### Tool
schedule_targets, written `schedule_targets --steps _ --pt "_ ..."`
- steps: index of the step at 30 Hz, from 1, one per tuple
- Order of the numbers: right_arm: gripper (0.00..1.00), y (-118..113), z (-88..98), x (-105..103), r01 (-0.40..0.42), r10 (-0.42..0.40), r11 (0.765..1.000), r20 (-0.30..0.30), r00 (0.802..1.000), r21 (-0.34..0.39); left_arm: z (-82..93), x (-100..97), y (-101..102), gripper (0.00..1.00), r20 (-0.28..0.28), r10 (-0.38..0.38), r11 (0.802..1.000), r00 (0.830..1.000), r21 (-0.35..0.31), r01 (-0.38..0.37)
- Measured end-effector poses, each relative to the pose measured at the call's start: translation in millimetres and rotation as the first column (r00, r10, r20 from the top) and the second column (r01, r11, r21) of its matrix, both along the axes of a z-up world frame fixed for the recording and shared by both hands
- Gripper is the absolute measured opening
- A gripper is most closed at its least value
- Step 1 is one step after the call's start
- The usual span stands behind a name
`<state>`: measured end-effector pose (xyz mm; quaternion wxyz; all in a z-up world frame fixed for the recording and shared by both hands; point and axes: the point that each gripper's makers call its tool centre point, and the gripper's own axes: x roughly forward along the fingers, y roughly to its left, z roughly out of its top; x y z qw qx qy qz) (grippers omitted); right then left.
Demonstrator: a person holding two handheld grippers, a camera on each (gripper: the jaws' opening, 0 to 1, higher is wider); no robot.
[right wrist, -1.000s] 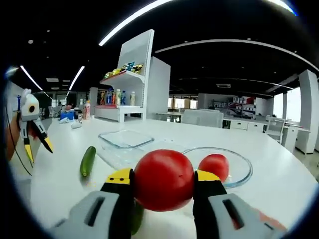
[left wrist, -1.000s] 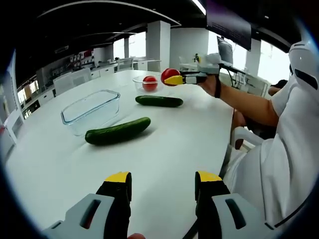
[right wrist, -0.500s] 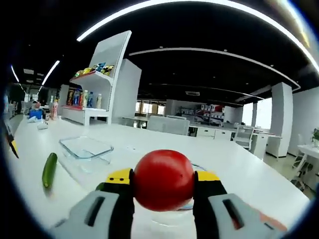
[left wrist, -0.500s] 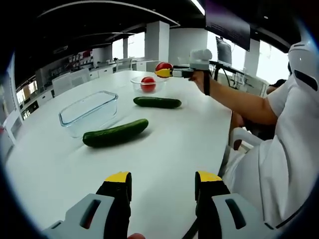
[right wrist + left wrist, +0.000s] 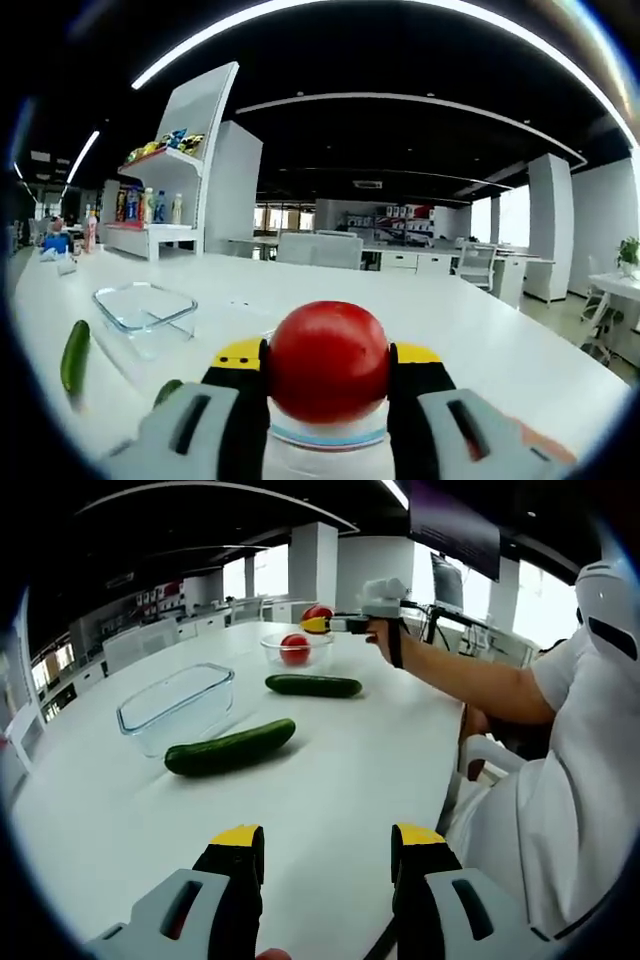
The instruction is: Sort the scattered tomatoes and cucumbers on the table and place them into their respective storage containers
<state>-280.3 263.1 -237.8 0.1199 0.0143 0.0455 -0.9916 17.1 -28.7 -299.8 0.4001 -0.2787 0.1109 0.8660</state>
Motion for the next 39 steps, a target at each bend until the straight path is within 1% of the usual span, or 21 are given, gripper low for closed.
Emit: schedule_targets --steps 6,10,11,13,15,17,18,21,25,28,30,31,33,34,37,39 --pt "0.45 0 -5.7 -12 -0.003 0.004 1.000 0.021 1.000 -0.029 0.3 -0.9 -4 0.51 -0.001 0.012 1.000 1.000 -0.005 -0.012" --pt "0.45 1 -9.4 -15 0.005 -0.005 1.000 0.026 1.000 -0.020 0.3 -0.3 -5 0.51 0.000 0.012 1.000 1.000 -0.008 -0.012" --pt "0.45 -1 -10.1 -13 0.000 0.000 1.000 0.025 1.000 -0.014 0.6 -0.3 -6 0.51 0.000 0.013 1.000 1.000 -0.008 -0.013" --pt "0.45 -3 -12.1 -14 -0.010 0.012 0.999 0.039 0.999 -0.041 1.3 -0.5 -6 0.51 -0.001 0.014 1.000 1.000 -0.006 -0.014" --pt "0.45 -4 -8.9 -18 -0.022 0.025 0.997 0.039 0.999 -0.069 2.7 -0.5 -5 0.51 -0.003 0.010 1.000 1.000 -0.001 -0.010" --pt "0.45 -3 -9.2 -17 -0.025 0.028 0.997 0.035 0.999 -0.068 3.2 -1.1 -4 0.51 -0.004 0.008 1.000 1.000 -0.003 -0.008" --pt "0.45 -3 -9.4 -17 -0.031 0.033 0.998 0.034 0.999 -0.060 3.3 -1.8 -4 0.51 -0.005 0.009 1.000 1.000 -0.005 -0.009" --pt "0.46 -6 -12.6 -16 -0.042 0.042 0.999 0.032 0.999 -0.004 4.2 -2.7 -3 0.51 -0.008 0.007 1.000 1.000 -0.004 -0.007" --pt "0.47 -5 -17.1 -15 -0.050 0.049 0.998 0.055 0.997 0.026 3.7 -2.2 -1 0.51 -0.008 -0.002 1.000 1.000 -0.006 0.002" --pt "0.48 -7 -17.8 -14 -0.066 0.063 0.996 0.052 0.997 0.059 3.6 -1.7 -1 0.51 -0.006 -0.003 1.000 1.000 -0.004 0.003" --pt "0.49 -11 -12.7 -12 -0.080 0.078 0.996 0.031 0.996 0.045 4.0 -2.7 -3 0.51 -0.008 0.004 1.000 1.000 -0.005 -0.004" --pt "0.51 -11 -10.4 -12 -0.085 0.085 0.996 0.027 0.996 0.025 4.1 -3.1 -4 0.51 -0.008 0.008 1.000 1.000 -0.005 -0.009" --pt "0.63 -17 -7.3 -12 -0.111 0.111 0.994 0.020 0.994 -0.004 3.9 -3.3 -5 0.51 -0.007 0.013 1.000 1.000 -0.003 -0.013" --pt "0.66 -20 -7.1 -11 -0.123 0.123 0.992 0.019 0.992 -0.007 3.4 -3.4 -5 0.51 -0.008 0.017 1.000 1.000 -0.002 -0.017" --pt "0.68 -29 -8.6 -6 -0.138 0.138 0.990 0.005 0.990 0.017 1.2 -2.0 -4 0.51 -0.005 0.016 1.000 1.000 0.000 -0.016" --pt "0.69 -28 -7.2 -8 -0.141 0.142 0.990 -0.004 0.990 0.019 0.5 -1.2 -4 0.51 -0.005 0.014 1.000 1.000 -0.001 -0.014"
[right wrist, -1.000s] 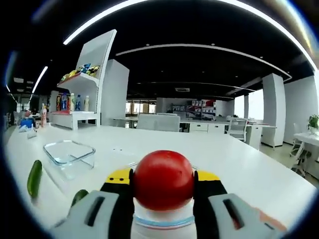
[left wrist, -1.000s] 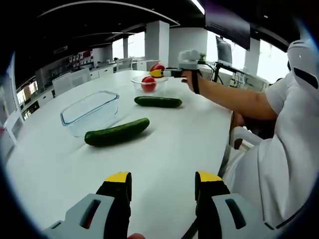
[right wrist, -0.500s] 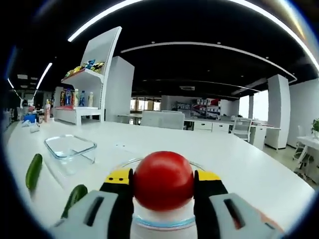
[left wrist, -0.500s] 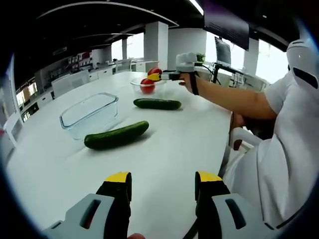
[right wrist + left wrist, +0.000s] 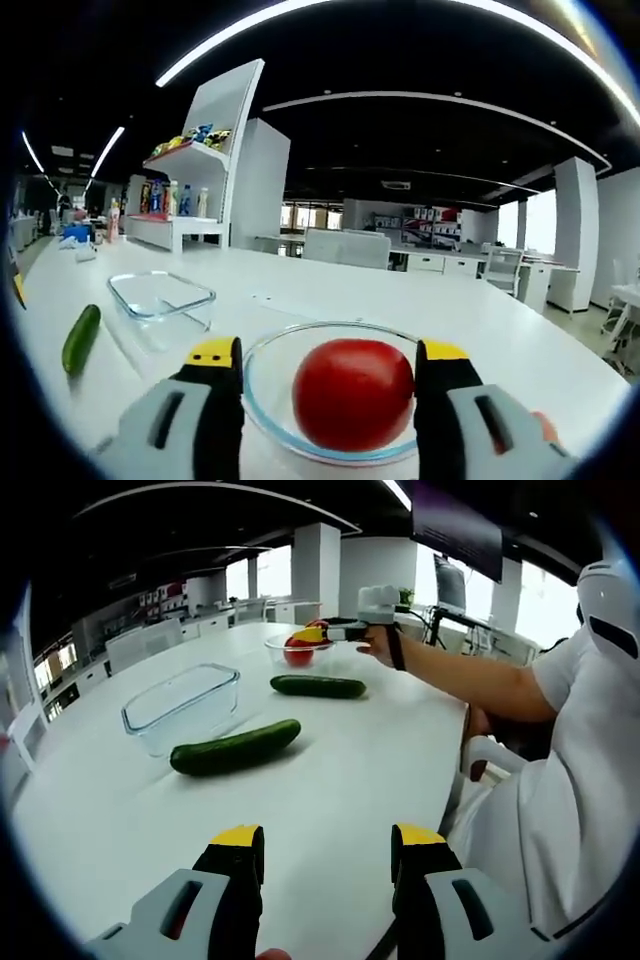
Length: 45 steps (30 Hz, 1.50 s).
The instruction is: Sort the scattered tomatoes and cucumbers on the table and place them into their respective storage containers
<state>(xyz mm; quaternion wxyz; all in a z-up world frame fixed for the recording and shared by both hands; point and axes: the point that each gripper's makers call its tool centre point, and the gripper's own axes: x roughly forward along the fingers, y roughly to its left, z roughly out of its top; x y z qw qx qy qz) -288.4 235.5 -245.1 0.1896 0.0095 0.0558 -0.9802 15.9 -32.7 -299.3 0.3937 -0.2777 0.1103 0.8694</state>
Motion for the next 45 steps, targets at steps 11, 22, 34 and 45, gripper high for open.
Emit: schedule_targets --steps 11,22,34,45 --pt "0.72 29 29.7 9 0.069 -0.077 0.993 -0.073 0.994 -0.095 0.5 1.0 -5 0.51 -0.006 0.004 1.000 1.000 0.001 -0.004" --pt "0.73 36 32.6 28 0.040 -0.045 0.995 -0.053 0.998 -0.089 -1.6 2.4 -1 0.51 -0.002 -0.015 1.000 1.000 0.000 0.015" --pt "0.67 29 30.1 52 -0.044 0.043 0.997 -0.005 0.999 -0.056 -0.8 0.7 1 0.51 -0.003 -0.014 1.000 1.000 -0.007 0.014" --pt "0.66 28 19.0 65 -0.083 0.087 0.991 0.029 0.996 -0.105 -0.8 1.0 1 0.51 -0.003 -0.015 1.000 1.000 -0.015 0.015"
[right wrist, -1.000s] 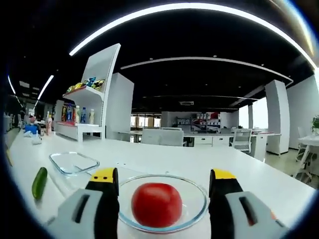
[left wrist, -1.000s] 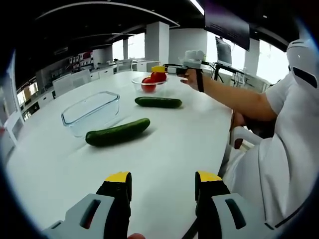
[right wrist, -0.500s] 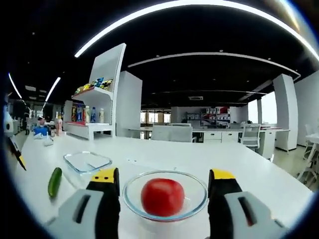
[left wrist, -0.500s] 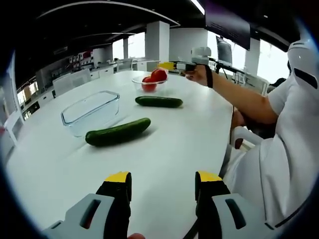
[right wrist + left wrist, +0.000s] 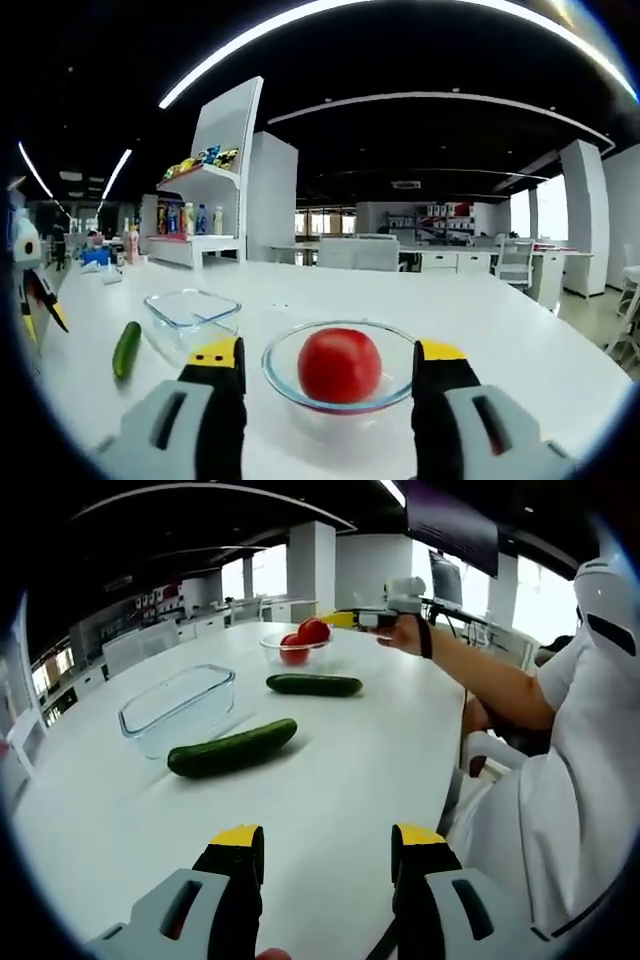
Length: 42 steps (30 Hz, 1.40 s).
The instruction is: Sort the scattered tomatoes and cucumbers on the table and place them into their respective storage containers
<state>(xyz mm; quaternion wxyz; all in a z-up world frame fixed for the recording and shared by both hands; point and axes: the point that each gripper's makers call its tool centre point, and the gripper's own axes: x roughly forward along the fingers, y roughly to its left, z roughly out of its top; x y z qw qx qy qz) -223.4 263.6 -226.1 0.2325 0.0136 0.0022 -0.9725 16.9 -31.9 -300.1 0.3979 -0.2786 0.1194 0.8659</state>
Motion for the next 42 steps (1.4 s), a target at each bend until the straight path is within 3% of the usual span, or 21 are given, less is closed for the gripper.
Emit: schedule_targets --steps 7,15,18,20,23,27,30,35,42 --pt "0.65 5 -1.6 3 -0.033 0.033 0.999 0.022 0.999 -0.010 0.9 -0.1 0 0.51 -0.003 -0.001 1.000 1.000 0.003 0.001" --pt "0.62 -1 -7.6 27 -0.088 0.089 0.996 0.061 0.994 -0.010 -0.7 0.9 -1 0.51 -0.001 0.000 1.000 1.000 0.000 0.000" --pt "0.60 -4 -14.6 33 -0.108 0.106 0.994 0.097 0.990 0.011 0.6 1.3 -1 0.51 -0.003 -0.003 1.000 1.000 0.000 0.003" --pt "0.60 2 -25.7 35 -0.079 0.068 0.994 0.139 0.988 0.073 1.5 1.4 -1 0.51 -0.006 -0.003 1.000 1.000 0.001 0.003" --pt "0.60 -1 -28.7 40 -0.086 0.072 0.992 0.142 0.987 0.092 1.1 1.3 -2 0.51 -0.005 0.002 1.000 1.000 0.003 -0.002" --pt "0.60 -2 -34.8 51 -0.114 0.094 0.989 0.199 0.975 0.089 0.7 2.4 -1 0.51 -0.005 -0.002 1.000 1.000 0.002 0.002" --pt "0.57 -7 -38.5 67 -0.150 0.132 0.988 0.278 0.952 0.045 3.0 6.6 3 0.51 -0.012 -0.031 1.000 0.999 0.003 0.031" --pt "0.56 -14 -32.5 77 -0.174 0.158 0.984 0.259 0.953 0.042 2.0 7.0 7 0.51 -0.016 -0.054 0.998 0.998 -0.016 0.054" --pt "0.57 -23 -37.0 92 -0.238 0.212 0.970 0.290 0.933 0.057 2.7 10.5 11 0.52 -0.021 -0.089 0.996 0.996 -0.030 0.088"
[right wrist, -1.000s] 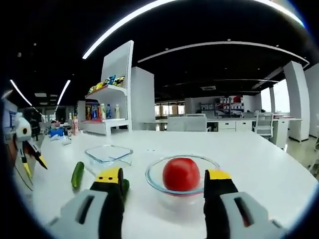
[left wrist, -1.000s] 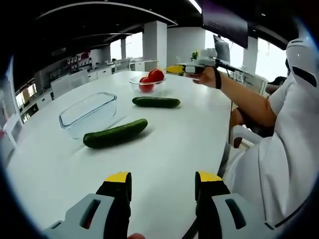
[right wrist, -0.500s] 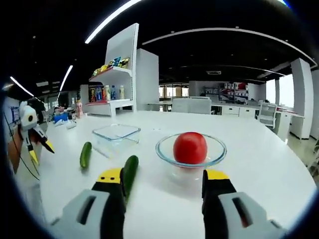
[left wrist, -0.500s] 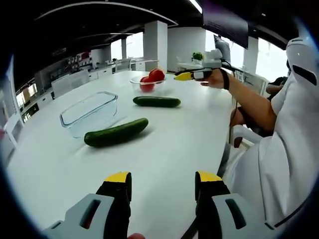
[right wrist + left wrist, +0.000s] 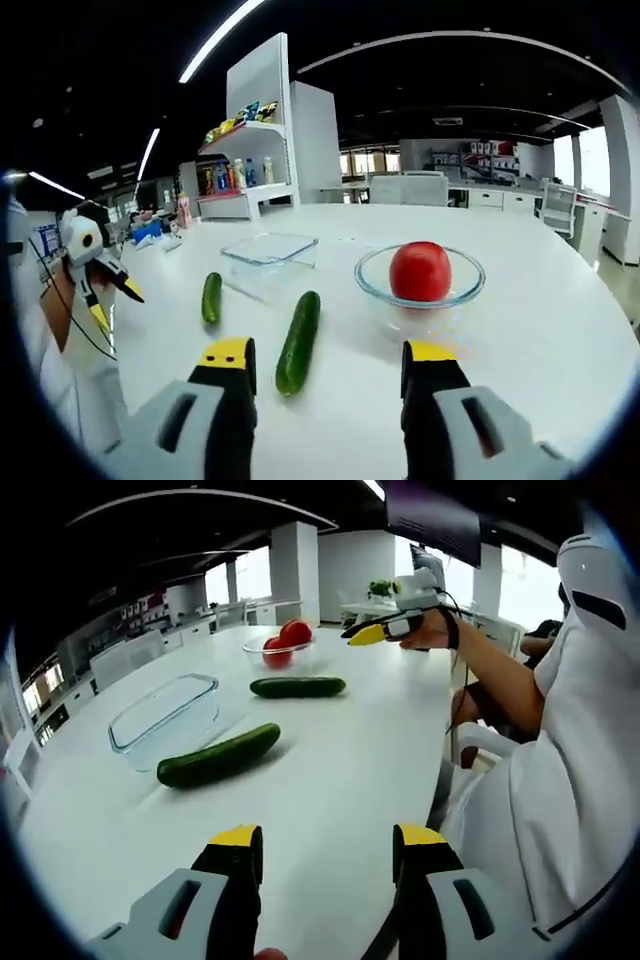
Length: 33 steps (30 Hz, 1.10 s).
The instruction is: Sort the scattered tomatoes and cucumbers on the table and place them into their respective storage containers
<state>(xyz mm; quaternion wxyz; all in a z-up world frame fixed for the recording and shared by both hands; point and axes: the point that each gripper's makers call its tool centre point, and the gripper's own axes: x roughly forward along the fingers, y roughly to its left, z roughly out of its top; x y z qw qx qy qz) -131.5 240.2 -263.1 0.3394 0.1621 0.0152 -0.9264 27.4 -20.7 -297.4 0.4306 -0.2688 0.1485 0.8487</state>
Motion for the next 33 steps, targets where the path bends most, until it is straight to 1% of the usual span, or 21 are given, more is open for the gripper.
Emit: schedule_targets --steps 2,5,10,15,19,21,22,24,27,29,33 --pt "0.57 -4 -0.3 6 -0.031 0.031 0.999 -0.004 1.000 0.022 -0.7 2.3 2 0.53 0.002 -0.017 1.000 1.000 -0.006 0.017" --pt "0.57 -5 -4.5 13 -0.060 0.061 0.993 -0.002 0.998 0.098 -1.1 2.4 3 0.52 -0.012 -0.032 0.999 0.999 -0.015 0.032" --pt "0.58 -12 -2.9 21 -0.086 0.086 0.991 -0.003 0.996 0.099 -2.8 0.4 2 0.52 -0.010 -0.030 0.999 1.000 -0.028 0.029" --pt "0.58 -11 -3.9 23 -0.087 0.089 0.988 -0.009 0.996 0.126 0.1 -2.7 1 0.52 -0.021 -0.031 0.999 0.999 -0.034 0.031" --pt "0.58 -12 -1.4 24 -0.096 0.099 0.990 -0.022 0.995 0.108 1.6 -7.9 -1 0.52 -0.031 -0.029 0.999 0.999 -0.044 0.027" --pt "0.58 -8 -3.1 20 -0.065 0.070 0.990 -0.039 0.997 0.122 -0.1 -11.5 -1 0.52 -0.032 -0.041 0.997 0.999 -0.060 0.039" --pt "0.58 -7 -3.8 20 -0.062 0.067 0.990 -0.041 0.997 0.124 -1.0 -13.6 -2 0.51 -0.032 -0.041 0.997 0.999 -0.069 0.039" --pt "0.57 -7 -4.9 20 -0.061 0.065 0.991 -0.031 0.997 0.116 0.3 -22.2 -5 0.50 -0.050 -0.023 0.996 0.998 -0.082 0.018" --pt "0.57 -7 -5.2 22 -0.067 0.072 0.990 -0.034 0.997 0.122 2.0 -29.7 -10 0.50 -0.054 -0.008 0.996 0.999 -0.094 0.003" --pt "0.57 -8 -5.7 23 -0.073 0.078 0.989 -0.033 0.996 0.125 6.2 -35.6 -12 0.50 -0.064 0.006 0.996 0.998 -0.085 -0.011" --pt "0.57 -6 -3.0 17 -0.044 0.052 0.991 -0.059 0.997 0.125 11.3 -45.2 -15 0.50 -0.079 0.019 0.997 0.997 -0.079 -0.026"
